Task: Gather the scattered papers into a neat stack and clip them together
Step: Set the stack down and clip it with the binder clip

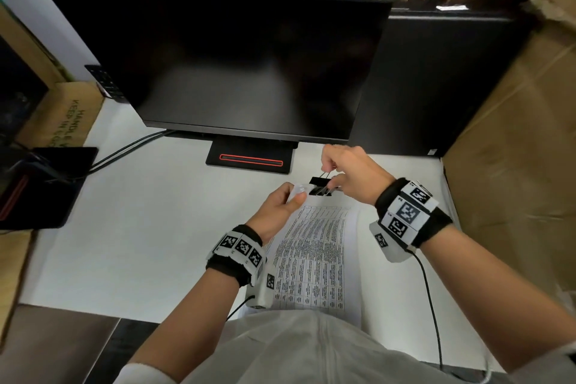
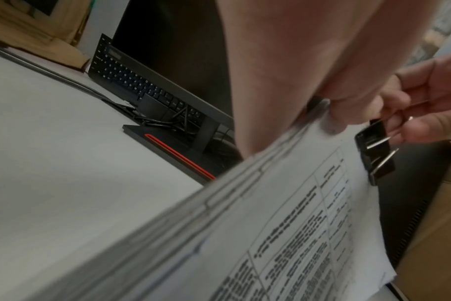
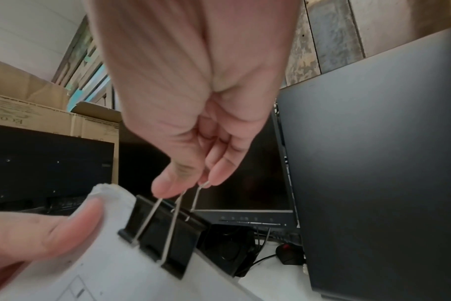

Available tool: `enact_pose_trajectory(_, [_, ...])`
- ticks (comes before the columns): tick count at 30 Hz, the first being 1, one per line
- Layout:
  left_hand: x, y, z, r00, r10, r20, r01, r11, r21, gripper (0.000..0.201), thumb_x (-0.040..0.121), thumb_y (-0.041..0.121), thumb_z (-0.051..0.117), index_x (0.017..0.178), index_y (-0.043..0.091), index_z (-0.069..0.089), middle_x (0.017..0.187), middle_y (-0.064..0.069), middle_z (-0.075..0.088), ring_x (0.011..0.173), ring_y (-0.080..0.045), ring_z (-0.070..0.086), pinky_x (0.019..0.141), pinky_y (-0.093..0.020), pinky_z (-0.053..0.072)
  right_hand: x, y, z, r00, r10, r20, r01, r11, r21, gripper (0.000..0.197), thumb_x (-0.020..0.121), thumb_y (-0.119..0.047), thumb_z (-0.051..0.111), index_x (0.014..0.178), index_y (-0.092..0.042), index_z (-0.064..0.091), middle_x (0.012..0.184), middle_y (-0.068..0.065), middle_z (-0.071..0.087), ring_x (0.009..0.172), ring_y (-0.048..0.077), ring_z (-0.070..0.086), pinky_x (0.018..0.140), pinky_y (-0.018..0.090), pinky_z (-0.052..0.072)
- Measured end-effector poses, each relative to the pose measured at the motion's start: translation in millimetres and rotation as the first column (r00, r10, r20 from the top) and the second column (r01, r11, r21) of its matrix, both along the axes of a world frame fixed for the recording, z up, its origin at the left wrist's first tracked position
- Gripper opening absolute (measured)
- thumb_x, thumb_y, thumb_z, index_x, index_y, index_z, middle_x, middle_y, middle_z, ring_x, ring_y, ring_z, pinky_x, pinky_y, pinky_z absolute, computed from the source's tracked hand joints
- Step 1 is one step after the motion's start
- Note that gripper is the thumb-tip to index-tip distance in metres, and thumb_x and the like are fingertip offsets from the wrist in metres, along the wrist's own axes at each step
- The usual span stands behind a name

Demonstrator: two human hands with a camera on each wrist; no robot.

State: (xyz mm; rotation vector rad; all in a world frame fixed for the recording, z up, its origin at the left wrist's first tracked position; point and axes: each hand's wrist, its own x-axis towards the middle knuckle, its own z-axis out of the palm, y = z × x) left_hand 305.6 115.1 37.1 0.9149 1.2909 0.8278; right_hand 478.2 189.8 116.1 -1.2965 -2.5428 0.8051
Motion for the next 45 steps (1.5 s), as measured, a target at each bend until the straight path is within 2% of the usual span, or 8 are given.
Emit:
enact_pose_trajectory(8, [-7.4, -2.3, -10.0, 0.994, 0.057, 0.093, -0.062, 0.997, 0.054, 0.054, 0.066, 0.047, 0.075, 0.101, 0.012, 0.054, 0.109, -0.005, 0.064, 0.101, -0.021, 0.060, 0.097, -0.040, 0.045, -10.1, -2.2, 2.6, 0.999, 0.044, 0.018, -0.043, 0.997, -0.071, 0.024, 0.077, 0.000, 0.070, 0.086, -0.012, 0.052, 0.097, 0.006, 0.064, 0.089, 0.026, 0.059, 0.076, 0.042, 0.054])
enact_pose_trajectory(16, [-14.8, -3.7, -14.0, 0.989, 0.019, 0.147, -0.031, 0.996, 0.078, 0.052, 0.083, 0.020, 0.069, 0.098, -0.026, 0.052, 0.108, 0.006, 0.055, 0.098, -0.014, 0.056, 0.094, -0.025, 0.047, -11.6, -5.9, 10.7, 0.993, 0.115, 0.007, -0.114, 0.989, -0.098, 0.029, 0.076, -0.001, 0.073, 0.088, -0.012, 0.049, 0.101, 0.001, 0.065, 0.092, 0.018, 0.058, 0.075, 0.030, 0.051])
enact_pose_trajectory(19, [-14.7, -4.7, -13.6, 0.990, -0.011, 0.140, -0.001, 0.997, 0.083, 0.064, 0.075, 0.033, 0.073, 0.096, -0.024, 0.052, 0.117, 0.008, 0.058, 0.104, -0.014, 0.059, 0.102, -0.033, 0.045, -10.0, -6.8, 9.3, 0.987, 0.156, 0.025, -0.152, 0.981, -0.122, 0.035, 0.077, -0.002, 0.072, 0.092, -0.019, 0.046, 0.106, -0.002, 0.063, 0.097, 0.016, 0.057, 0.080, 0.033, 0.052])
enact_pose_trajectory(23, [-14.2, -3.7, -11.0, 0.986, 0.035, 0.163, -0.044, 0.997, 0.058, 0.055, 0.065, 0.051, 0.080, 0.078, 0.006, 0.051, 0.087, -0.012, 0.048, 0.082, -0.027, 0.045, 0.074, -0.036, 0.043, -6.6, -5.9, 0.1, 0.988, 0.147, -0.045, -0.152, 0.977, -0.148, 0.045, 0.084, -0.005, 0.067, 0.092, -0.041, 0.041, 0.122, -0.004, 0.060, 0.114, 0.018, 0.057, 0.096, 0.039, 0.050])
enact_pose_trajectory(26, [-14.6, 1.0, -8.7, 0.984, 0.169, 0.051, -0.175, 0.977, 0.123, 0.032, 0.071, 0.035, 0.077, 0.068, 0.021, 0.049, 0.074, -0.011, 0.046, 0.074, -0.026, 0.042, 0.069, -0.034, 0.038, -8.7, -7.7, -16.3, 0.985, 0.023, -0.169, -0.047, 0.989, -0.142, 0.029, 0.086, -0.010, 0.065, 0.098, -0.032, 0.052, 0.129, -0.005, 0.059, 0.115, 0.016, 0.059, 0.098, 0.032, 0.049])
enact_pose_trajectory(34, [-13.4, 16.0, 0.9, 0.866, 0.403, -0.295, -0.311, 0.897, 0.313, 0.011, 0.083, 0.015, 0.070, 0.090, 0.006, 0.073, 0.090, -0.010, 0.074, 0.090, -0.025, 0.068, 0.087, -0.037, 0.054, -30.5, -45.7, -51.6, 0.880, -0.204, -0.429, 0.244, 0.969, 0.040, 0.012, 0.083, -0.016, 0.071, 0.094, -0.014, 0.076, 0.098, 0.000, 0.076, 0.085, -0.004, 0.068, 0.084, 0.015, 0.053])
enact_pose_trajectory(41, [-23.1, 10.6, -9.5, 0.813, 0.490, -0.315, -0.437, 0.871, 0.226, 0.026, 0.082, 0.029, 0.069, 0.070, 0.006, 0.065, 0.068, -0.005, 0.062, 0.063, -0.016, 0.053, 0.068, -0.028, 0.048, -23.5, -83.8, -100.0, 0.983, 0.163, 0.089, -0.180, 0.955, 0.234, 0.089, 0.073, 0.022, 0.051, 0.149, -0.019, 0.028, 0.156, -0.002, 0.024, 0.145, 0.018, 0.020, 0.120, 0.037, 0.012])
enact_pose_trajectory(45, [-25.0, 10.8, -0.4, 0.837, 0.458, -0.300, -0.411, 0.887, 0.210, 0.015, 0.080, 0.025, 0.074, 0.076, 0.011, 0.071, 0.077, -0.007, 0.072, 0.069, -0.012, 0.060, 0.073, -0.030, 0.053, -16.7, -81.1, -103.1, 0.947, 0.278, 0.160, -0.299, 0.946, 0.125, 0.082, 0.087, 0.008, 0.049, 0.152, -0.022, 0.011, 0.160, -0.005, 0.004, 0.148, 0.017, 0.009, 0.120, 0.037, 0.001])
